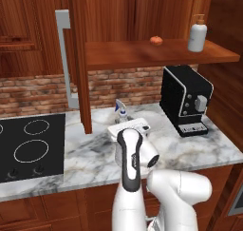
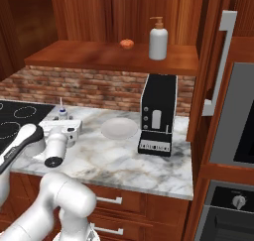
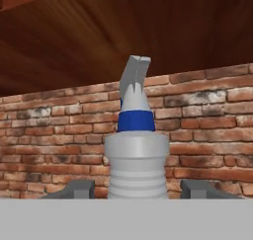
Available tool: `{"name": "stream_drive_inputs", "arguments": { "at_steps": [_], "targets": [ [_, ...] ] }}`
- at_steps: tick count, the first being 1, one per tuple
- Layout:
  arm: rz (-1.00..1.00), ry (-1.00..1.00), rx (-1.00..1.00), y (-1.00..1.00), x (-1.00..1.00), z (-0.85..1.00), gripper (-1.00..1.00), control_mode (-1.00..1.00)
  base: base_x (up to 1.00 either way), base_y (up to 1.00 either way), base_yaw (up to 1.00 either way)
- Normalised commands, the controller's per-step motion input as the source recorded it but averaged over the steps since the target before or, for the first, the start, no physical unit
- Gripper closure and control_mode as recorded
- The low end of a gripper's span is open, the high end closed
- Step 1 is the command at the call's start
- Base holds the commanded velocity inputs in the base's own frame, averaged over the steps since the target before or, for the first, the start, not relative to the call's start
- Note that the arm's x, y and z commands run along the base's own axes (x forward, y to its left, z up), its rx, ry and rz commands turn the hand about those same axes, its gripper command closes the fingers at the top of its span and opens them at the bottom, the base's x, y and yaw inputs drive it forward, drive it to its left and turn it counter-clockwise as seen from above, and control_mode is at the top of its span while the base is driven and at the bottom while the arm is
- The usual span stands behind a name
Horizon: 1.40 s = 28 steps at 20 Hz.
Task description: Pick the spray and soap dispenser from the cabinet and place them on the counter.
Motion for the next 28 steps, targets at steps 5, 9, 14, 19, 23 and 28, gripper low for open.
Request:
{"name": "stream_drive_inputs", "arguments": {
  "at_steps": [5,9,14,19,23,28],
  "targets": [
    [0.00,0.00,0.00,0.00,0.31,-0.25,1.00,-1.00,0.00,0.00,0.00],
    [0.00,0.00,0.00,0.00,0.23,-0.31,1.00,-1.00,0.00,0.00,0.00],
    [0.00,0.00,0.00,0.00,0.11,-0.38,1.00,-1.00,0.00,0.00,0.00],
    [0.00,0.00,0.01,0.00,0.01,-0.47,1.00,-1.00,0.00,0.00,0.00],
    [0.00,0.00,0.01,0.00,0.00,-0.48,1.00,-1.00,0.00,0.00,0.00],
    [0.00,-0.04,0.06,0.00,0.08,-0.37,1.00,-1.00,0.00,0.00,0.00]
  ]
}}
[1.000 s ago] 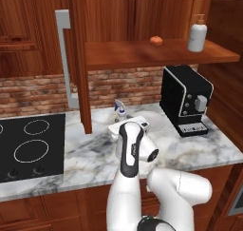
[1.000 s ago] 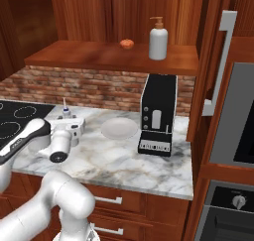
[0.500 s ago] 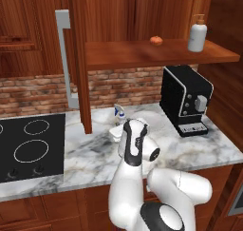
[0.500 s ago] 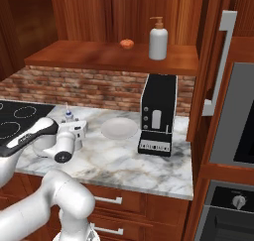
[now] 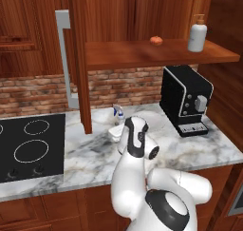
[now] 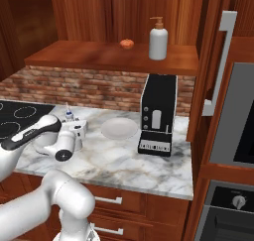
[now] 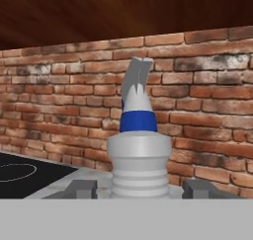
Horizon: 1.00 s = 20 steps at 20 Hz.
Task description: Pick the spray and soap dispenser from the cabinet and place them on the counter.
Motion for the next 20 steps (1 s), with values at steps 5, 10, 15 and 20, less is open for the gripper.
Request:
{"name": "stream_drive_inputs", "arguments": {
  "at_steps": [5,10,15,20],
  "targets": [
    [0.00,-0.07,0.10,0.00,0.03,-0.36,1.00,-1.00,0.00,0.00,0.00],
    [0.00,-0.06,0.12,0.00,0.00,-0.44,1.00,-1.00,0.00,0.00,0.00],
    [0.00,-0.06,0.07,0.00,0.00,-0.45,1.00,-1.00,0.00,0.00,0.00],
    [0.00,-0.07,0.04,0.00,0.00,-0.41,1.00,-1.00,0.00,0.00,0.00]
  ]
}}
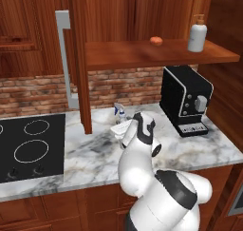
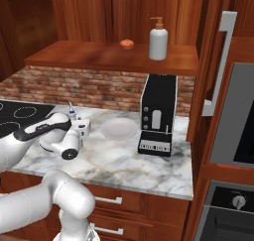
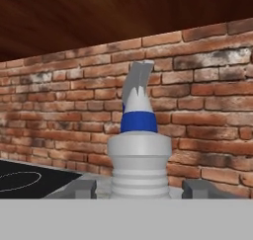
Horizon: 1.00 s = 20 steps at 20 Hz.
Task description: Pick the spray and soap dispenser from the cabinet and place them on the counter.
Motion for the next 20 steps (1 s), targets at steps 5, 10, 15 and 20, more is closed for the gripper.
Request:
{"name": "stream_drive_inputs", "arguments": {
  "at_steps": [5,10,15,20],
  "targets": [
    [0.00,-0.08,0.03,0.00,-0.12,-0.46,-1.00,-1.00,0.00,0.00,0.00],
    [0.00,-0.09,0.04,-0.02,-0.28,-0.40,-1.00,-1.00,0.00,0.00,0.00],
    [0.00,-0.11,0.04,-0.29,-0.44,-0.24,-1.00,-1.00,0.00,0.00,0.00],
    [0.00,-0.12,0.04,-0.25,-0.33,-0.13,-1.00,-1.00,0.00,0.00,0.00]
  ]
}}
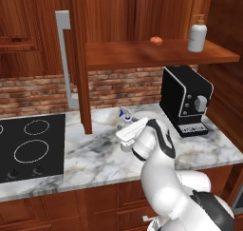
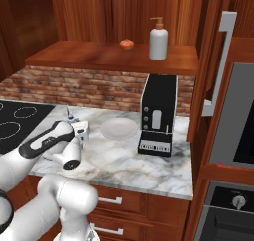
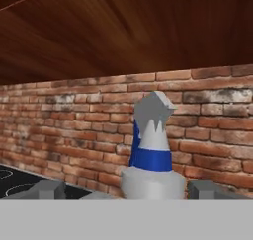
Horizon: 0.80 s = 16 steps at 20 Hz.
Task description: Pick the spray and soap dispenser from the cabinet and place them on the counter.
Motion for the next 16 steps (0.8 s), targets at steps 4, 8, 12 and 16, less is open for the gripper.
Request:
{"name": "stream_drive_inputs", "arguments": {
  "at_steps": [4,8,12,16],
  "targets": [
    [0.00,-0.08,0.02,-0.11,-0.17,-0.01,-1.00,-1.00,0.00,0.00,0.00],
    [0.00,-0.06,0.01,-0.26,-0.25,0.00,-1.00,-1.00,0.00,0.00,0.00],
    [0.00,-0.03,0.00,-0.46,-0.35,0.01,-1.00,-1.00,0.00,0.00,0.00],
    [0.00,-0.01,0.01,-0.60,-0.31,0.23,-1.00,-1.00,0.00,0.00,0.00]
  ]
}}
